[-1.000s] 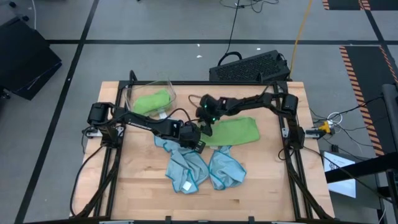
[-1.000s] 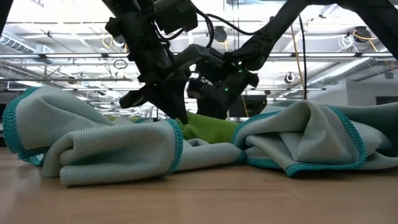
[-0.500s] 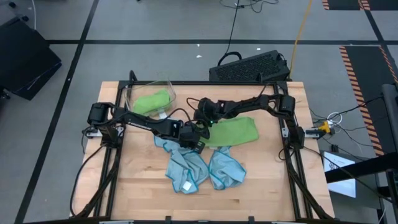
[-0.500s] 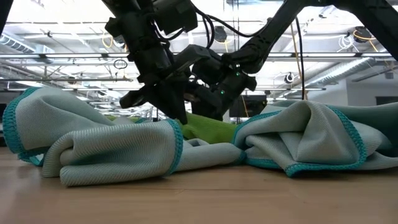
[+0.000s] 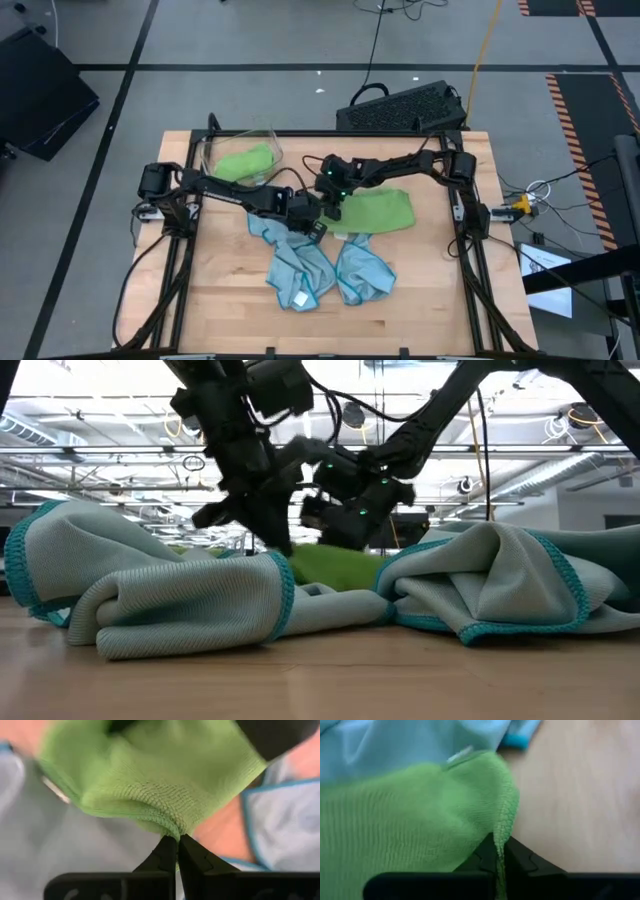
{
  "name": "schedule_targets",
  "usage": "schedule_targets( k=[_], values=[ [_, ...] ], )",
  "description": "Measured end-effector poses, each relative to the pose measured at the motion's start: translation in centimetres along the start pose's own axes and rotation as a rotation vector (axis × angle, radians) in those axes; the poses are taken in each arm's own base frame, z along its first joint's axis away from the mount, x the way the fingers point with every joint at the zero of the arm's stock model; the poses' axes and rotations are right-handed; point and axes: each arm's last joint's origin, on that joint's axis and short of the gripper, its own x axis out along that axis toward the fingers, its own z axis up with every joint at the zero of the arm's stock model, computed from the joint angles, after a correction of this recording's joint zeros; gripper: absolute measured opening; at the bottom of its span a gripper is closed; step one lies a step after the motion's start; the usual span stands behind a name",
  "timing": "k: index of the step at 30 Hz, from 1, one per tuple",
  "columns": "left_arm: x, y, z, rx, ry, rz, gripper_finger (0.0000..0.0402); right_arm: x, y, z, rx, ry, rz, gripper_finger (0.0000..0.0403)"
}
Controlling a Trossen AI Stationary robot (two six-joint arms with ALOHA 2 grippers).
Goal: Fold microfiber towels
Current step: Fold the green microfiber cloth
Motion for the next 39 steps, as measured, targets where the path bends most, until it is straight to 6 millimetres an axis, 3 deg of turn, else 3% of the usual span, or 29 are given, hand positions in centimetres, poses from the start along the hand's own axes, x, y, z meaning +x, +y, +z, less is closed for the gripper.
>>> schedule_targets(
  k=[7, 15, 21, 28, 31, 34, 36, 39],
  values=[
    [-3.2, 1.4, 2.1, 0.093, -0.1, 0.033, 0.0014, -5.4, -0.8, 0.4, 0.094, 0.034, -0.033, 0.0003],
    [-5.0, 2.1, 5.4, 0.252, -0.241, -0.073, 0.0015, -13.2, 1.3, 1.0, 0.24, -0.008, -0.056, 0.0001],
    [-6.8, 0.3, 7.4, 0.416, -0.304, -0.344, 0.0006, -19.4, 5.6, 0.9, 0.29, -0.09, 0.002, 0.0001],
    [-10.7, -3.3, 8.0, 0.559, -0.169, -0.785, 0.0015, -24.9, 13.4, -0.3, 0.475, -0.158, 0.232, 0.0001],
    [-13.0, -5.1, 8.1, 0.646, -0.171, -0.896, 0.0007, -26.7, 17.1, -0.6, 0.548, -0.202, 0.327, 0.0],
    [-15.4, -6.3, 8.9, 0.74, -0.298, -0.886, 0.0008, -27.3, 19.5, -0.8, 0.638, -0.261, 0.337, 0.0],
    [-16.2, -6.4, 9.5, 0.776, -0.398, -0.812, 0.0012, -27.1, 19.9, -0.9, 0.69, -0.304, 0.266, 0.0],
    [-15.5, -5.2, 10.2, 0.783, -0.438, -0.647, 0.001, -26.0, 19.4, -0.7, 0.716, -0.313, 0.163, 0.0]
  ],
)
